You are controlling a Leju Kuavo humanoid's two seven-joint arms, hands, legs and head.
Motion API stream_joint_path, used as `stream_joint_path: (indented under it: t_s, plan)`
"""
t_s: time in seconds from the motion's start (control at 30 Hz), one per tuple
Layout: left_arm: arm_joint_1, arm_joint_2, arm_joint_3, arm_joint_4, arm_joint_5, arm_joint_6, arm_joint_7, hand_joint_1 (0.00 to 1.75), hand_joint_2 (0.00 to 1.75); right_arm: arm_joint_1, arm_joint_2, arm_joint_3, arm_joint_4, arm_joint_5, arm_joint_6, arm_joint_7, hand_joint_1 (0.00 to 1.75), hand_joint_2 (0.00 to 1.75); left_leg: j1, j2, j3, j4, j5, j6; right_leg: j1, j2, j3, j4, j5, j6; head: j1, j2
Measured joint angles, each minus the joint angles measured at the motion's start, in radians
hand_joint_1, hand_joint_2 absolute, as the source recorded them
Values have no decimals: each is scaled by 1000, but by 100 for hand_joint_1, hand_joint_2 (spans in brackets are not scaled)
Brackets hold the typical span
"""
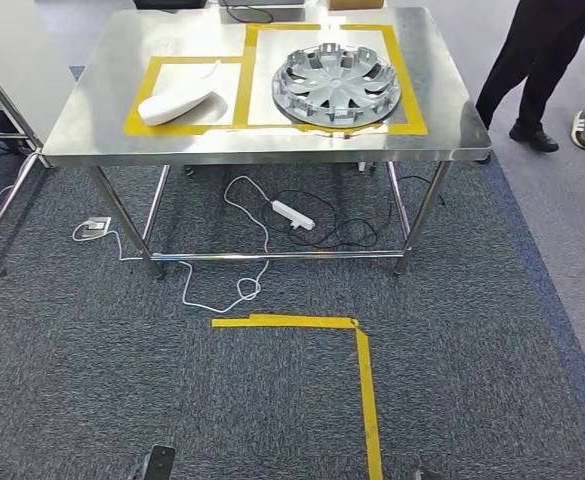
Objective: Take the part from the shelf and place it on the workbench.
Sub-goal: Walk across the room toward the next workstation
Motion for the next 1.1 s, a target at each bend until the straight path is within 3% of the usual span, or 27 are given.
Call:
stream_joint_path:
  t_s: [0.03,0.1,0.13,0.17,0.23,0.27,0.3,0.33,0.37,0.4,0.43,0.5,0.53,0.57,0.63,0.67,0.7,0.77,0.8,0.83,0.87,0.93,1.0,1.03,1.1]
  plan:
    - [0,0,0,0,0,0,0,0,0,1,0,0,0,0,0,0,0,0,-5,-1,7,-19,-10,11,-1,0,-5,3,7,7,0,0]
    - [1,0,0,0,0,0,0,0,0,3,0,0,0,0,0,-1,0,0,-6,2,-5,-19,1,36,-4,1,-11,4,13,21,1,0]
    - [2,0,0,1,0,0,0,0,0,4,0,0,1,0,0,0,0,0,-6,4,-15,-19,12,47,-7,2,-19,16,-9,27,2,0]
    - [2,0,0,1,0,0,0,0,0,5,0,0,1,0,0,0,0,0,-5,6,-28,-20,24,57,-8,4,-32,46,-48,32,4,0]
    - [1,0,0,1,0,0,0,0,0,5,0,0,1,0,0,0,0,0,-7,8,-59,-19,49,66,-9,7,-62,161,-152,39,7,0]
    - [1,0,0,1,0,0,0,0,0,4,0,0,1,0,0,-1,0,0,-9,8,-75,-18,61,67,-9,8,-71,223,-183,41,8,0]
    - [1,0,0,1,0,0,0,0,0,4,0,0,1,0,0,-1,0,0,-10,9,-91,-17,73,67,-9,8,-71,269,-190,41,8,0]
    - [1,0,0,1,0,0,0,0,0,4,0,0,1,0,0,-1,0,0,-12,10,-108,-16,85,66,-9,9,-57,285,-174,39,8,0]
    - [1,0,0,1,0,0,0,0,0,4,0,0,1,0,0,-1,0,0,-13,10,-123,-15,96,65,-9,9,-27,267,-144,36,8,0]
    - [1,0,0,1,0,0,0,0,0,4,0,0,1,0,0,-1,0,0,-14,10,-136,-14,108,63,-8,9,20,217,-116,31,8,0]
    - [1,0,0,1,0,0,0,0,0,2,0,0,1,0,0,-1,0,0,-15,9,-147,-14,118,60,-6,10,80,143,-106,25,8,0]
    - [1,-1,0,1,0,0,0,0,0,-2,0,0,0,0,0,-1,0,0,-16,9,-157,-14,137,50,0,12,186,-10,-126,14,8,0]
    - [0,-1,0,1,0,0,0,0,0,-3,0,0,0,0,0,-2,0,0,-15,9,-160,-15,147,43,4,13,212,-54,-140,10,8,0]
    - [0,-1,0,1,0,0,0,0,0,-3,0,0,0,0,0,-2,0,0,-14,10,-161,-18,158,36,6,13,217,-73,-142,6,7,0]
    - [2,-1,0,1,0,0,0,0,0,-2,0,0,1,0,0,-2,0,0,-10,8,-168,-13,150,24,6,10,198,-76,-124,-7,8,0]
    - [3,-1,0,1,0,0,0,0,0,-1,0,0,1,0,0,-2,0,0,-9,7,-176,7,118,19,5,8,187,-78,-111,-15,6,0]
    - [4,-1,0,1,0,1,0,0,0,0,0,0,1,0,0,-2,0,0,-7,6,-186,48,66,16,4,6,174,-79,-99,-22,4,0]
    - [5,0,0,1,0,0,0,0,0,2,0,-1,1,0,0,-2,0,0,-7,5,-207,170,-33,12,8,4,146,-75,-75,-29,-1,0]
    - [5,0,0,1,0,0,0,0,0,3,0,-1,1,0,0,-2,0,0,-7,5,-210,224,-52,11,10,2,130,-71,-63,-29,-2,0]
    - [5,1,0,1,0,0,0,0,0,3,0,-1,1,0,0,-2,0,0,-7,5,-204,255,-43,11,12,2,114,-64,-53,-29,-2,0]
    - [5,1,0,1,0,0,0,0,0,3,0,-1,1,0,0,-2,0,0,-7,5,-183,251,-16,12,13,1,96,-56,-44,-28,-2,0]
    - [4,2,0,1,0,0,0,0,0,2,0,-1,1,0,0,-2,0,0,-8,4,-97,147,29,19,14,2,61,-36,-30,-24,-2,0]
    - [2,2,0,1,0,0,0,0,0,2,0,-1,1,0,0,-2,0,0,-12,4,-16,17,19,29,16,2,36,-17,-20,-15,-1,0]
    - [1,2,0,1,0,0,0,0,0,1,0,-1,1,0,0,-2,0,0,-15,3,1,-18,7,33,16,1,28,-12,-13,-10,-1,0]
    - [2,1,0,1,0,1,0,0,0,1,0,-1,1,0,0,-2,0,0,-17,4,-3,-34,11,45,15,1,19,-11,2,3,-1,0]
